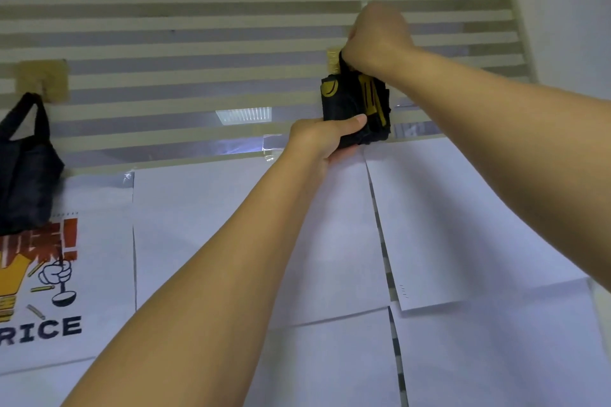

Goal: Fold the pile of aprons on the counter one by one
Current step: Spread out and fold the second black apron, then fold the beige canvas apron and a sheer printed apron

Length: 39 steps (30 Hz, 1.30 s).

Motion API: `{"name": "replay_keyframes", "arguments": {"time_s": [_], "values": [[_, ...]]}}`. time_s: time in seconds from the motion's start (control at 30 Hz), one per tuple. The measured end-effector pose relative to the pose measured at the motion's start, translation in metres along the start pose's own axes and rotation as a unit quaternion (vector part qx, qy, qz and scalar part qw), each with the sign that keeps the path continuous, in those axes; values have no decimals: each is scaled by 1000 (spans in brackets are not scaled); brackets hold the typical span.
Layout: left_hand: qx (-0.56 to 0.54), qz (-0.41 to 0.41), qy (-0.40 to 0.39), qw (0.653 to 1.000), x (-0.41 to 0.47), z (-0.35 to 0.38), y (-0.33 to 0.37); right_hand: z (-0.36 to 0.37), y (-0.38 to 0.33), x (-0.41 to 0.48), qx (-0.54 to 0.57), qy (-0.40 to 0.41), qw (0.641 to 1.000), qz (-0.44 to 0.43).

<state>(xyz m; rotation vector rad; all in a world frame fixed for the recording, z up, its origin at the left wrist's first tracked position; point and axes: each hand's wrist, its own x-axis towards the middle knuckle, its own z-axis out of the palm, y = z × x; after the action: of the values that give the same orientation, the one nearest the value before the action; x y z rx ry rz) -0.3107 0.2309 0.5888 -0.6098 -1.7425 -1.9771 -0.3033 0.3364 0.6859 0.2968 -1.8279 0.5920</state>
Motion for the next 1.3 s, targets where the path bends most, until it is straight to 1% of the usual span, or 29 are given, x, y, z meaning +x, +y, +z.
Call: {"name": "replay_keyframes", "arguments": {"time_s": [0.07,0.17,0.23,0.33,0.43,0.5,0.57,0.6,0.67,0.77,0.83,0.93,1.1,1.23,1.3], "values": [[-24,-2,-6,1000,-3,2,-2,-1,-5,-6,-26,-2,999,-27],[-30,0,-11,999,-7,2,-9,6,-8,-12,-55,6,997,-63],[-22,-7,-6,1000,-9,-2,-14,12,-7,-12,-46,-7,997,-61],[-11,-18,-2,1000,-13,-8,-17,13,-6,-10,-28,-34,999,-32],[-2,-11,3,1000,-16,-10,-17,11,-10,-14,-8,-64,998,-18],[27,-8,6,1000,-22,-10,-21,16,-11,-22,3,-87,996,-5],[56,-6,4,998,-28,-11,-32,23,-6,-27,38,-71,997,5],[49,-7,3,999,-32,-12,-37,25,-1,-30,62,-55,996,15],[5,-9,3,1000,-38,-14,-43,25,10,-41,97,-51,993,35],[-24,-15,16,999,-45,-10,-45,21,29,-62,114,-29,993,10],[-3,-15,28,1000,-48,-5,-45,17,39,-74,107,-17,994,-13],[62,-24,53,996,-52,-4,-48,9,50,-90,97,-21,994,-38],[129,-43,77,988,-63,-11,-51,-10,59,-114,105,-35,993,-34],[124,-69,79,987,-85,-19,-51,-25,57,-144,148,-42,987,-39],[150,-71,84,983,-104,-24,-54,-28,56,-166,169,-52,983,-43]]}}
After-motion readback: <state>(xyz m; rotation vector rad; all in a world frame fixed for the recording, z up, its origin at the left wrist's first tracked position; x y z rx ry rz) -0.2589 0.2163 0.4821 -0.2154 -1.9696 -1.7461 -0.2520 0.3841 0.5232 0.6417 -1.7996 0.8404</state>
